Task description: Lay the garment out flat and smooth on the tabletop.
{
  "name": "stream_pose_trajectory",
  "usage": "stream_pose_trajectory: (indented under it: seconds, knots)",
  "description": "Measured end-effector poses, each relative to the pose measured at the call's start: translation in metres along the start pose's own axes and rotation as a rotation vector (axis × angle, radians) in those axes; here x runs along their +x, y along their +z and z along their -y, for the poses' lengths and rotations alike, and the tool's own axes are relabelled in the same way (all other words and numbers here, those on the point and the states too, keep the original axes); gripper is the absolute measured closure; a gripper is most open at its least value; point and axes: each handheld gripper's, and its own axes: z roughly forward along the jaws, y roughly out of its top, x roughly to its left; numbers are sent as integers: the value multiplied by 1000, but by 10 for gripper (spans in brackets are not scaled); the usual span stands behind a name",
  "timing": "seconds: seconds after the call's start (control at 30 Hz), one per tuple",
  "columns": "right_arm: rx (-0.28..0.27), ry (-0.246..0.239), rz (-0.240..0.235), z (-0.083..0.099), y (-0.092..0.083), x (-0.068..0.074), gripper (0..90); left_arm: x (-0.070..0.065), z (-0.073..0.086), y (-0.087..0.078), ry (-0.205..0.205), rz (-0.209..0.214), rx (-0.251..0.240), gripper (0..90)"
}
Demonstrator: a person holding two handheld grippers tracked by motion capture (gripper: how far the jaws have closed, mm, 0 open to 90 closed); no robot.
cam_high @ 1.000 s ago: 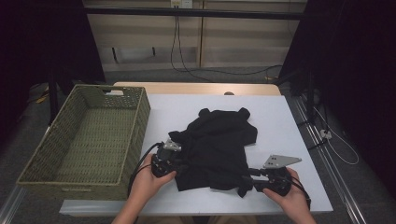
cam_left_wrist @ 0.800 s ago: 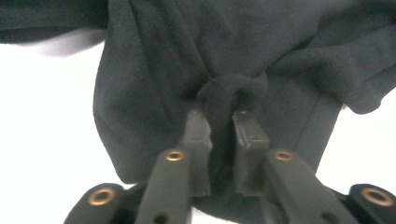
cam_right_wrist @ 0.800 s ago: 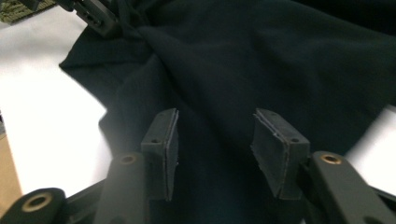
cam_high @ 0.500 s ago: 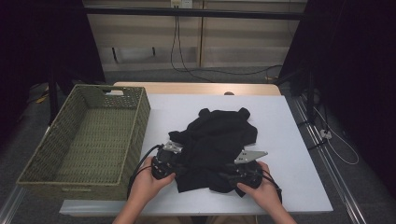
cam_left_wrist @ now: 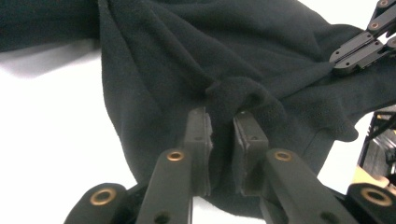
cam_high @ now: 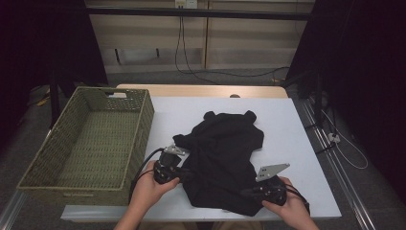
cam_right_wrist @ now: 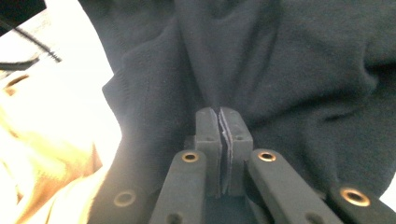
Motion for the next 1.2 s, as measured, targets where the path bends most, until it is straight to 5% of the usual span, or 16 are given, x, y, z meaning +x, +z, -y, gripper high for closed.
stream_pose_trajectory:
  seconds: [0.17, 0.27, 0.4, 0.63, 0.87, 1.1, 1.17, 1.2]
  knots:
    - [-29, -24, 19, -4, 2, 1, 791, -6, -3, 5, 15, 4, 16, 789]
    - [-116, -23, 68, -19, 7, 2, 611, -4, -3, 8, 13, 9, 26, 791]
    - [-143, -25, 98, -32, 22, 0, 534, -4, 0, 10, 13, 8, 36, 793]
    - [-98, -61, 70, -36, 40, 2, 631, -3, 1, 7, 11, 0, 21, 776]
    - [-140, -17, 110, -23, 2, -5, 582, -4, 1, 9, 17, -6, 26, 781]
    - [-124, 23, 189, -2, -11, -12, 511, -3, -3, 11, 28, -17, 29, 768]
    - [-112, 27, 169, 2, -4, -11, 500, -2, -3, 13, 36, -31, 26, 707]
    - [-99, 1, 155, 1, 4, -9, 491, -1, -4, 14, 41, -52, 14, 582]
